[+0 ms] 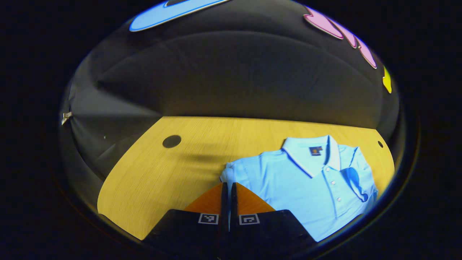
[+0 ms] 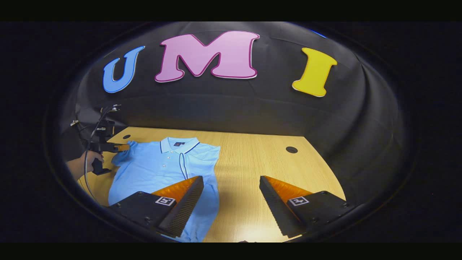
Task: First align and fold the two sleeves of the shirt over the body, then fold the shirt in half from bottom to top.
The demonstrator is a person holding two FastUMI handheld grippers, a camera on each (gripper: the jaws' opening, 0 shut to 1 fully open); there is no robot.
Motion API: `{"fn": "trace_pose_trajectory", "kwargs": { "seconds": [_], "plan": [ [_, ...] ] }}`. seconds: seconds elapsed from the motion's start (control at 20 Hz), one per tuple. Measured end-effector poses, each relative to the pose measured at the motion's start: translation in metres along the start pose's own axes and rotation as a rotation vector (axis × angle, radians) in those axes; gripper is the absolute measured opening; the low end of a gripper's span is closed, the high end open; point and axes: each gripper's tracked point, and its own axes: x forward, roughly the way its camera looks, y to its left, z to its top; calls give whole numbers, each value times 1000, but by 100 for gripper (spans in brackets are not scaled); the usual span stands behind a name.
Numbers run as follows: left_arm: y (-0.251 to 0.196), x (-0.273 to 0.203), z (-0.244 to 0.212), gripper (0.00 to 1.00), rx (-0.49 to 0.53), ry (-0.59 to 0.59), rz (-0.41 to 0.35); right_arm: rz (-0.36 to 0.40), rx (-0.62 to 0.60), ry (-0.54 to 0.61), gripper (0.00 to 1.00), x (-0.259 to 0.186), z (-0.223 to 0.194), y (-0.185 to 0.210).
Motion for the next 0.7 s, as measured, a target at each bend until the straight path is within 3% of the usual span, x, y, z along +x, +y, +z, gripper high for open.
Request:
{"fn": "trace_pose_trajectory", "kwargs": {
  "seconds": [0.35,0.4,0.45,0.5,0.7],
  "plan": [
    [-112,-37,17,9,-125,-15,-199,11,23,8,98,-4,-2,-4],
    [-123,-41,16,4,-138,-12,-222,13,24,10,98,-5,-3,-4],
    [-132,-47,17,26,-147,-11,-249,17,24,10,98,-7,-4,-4],
    [-141,-52,17,25,-153,-15,-272,22,25,12,98,-9,-5,-3],
    [-143,-83,18,80,-133,-50,-294,50,33,29,98,-16,-18,5]
  ]
}}
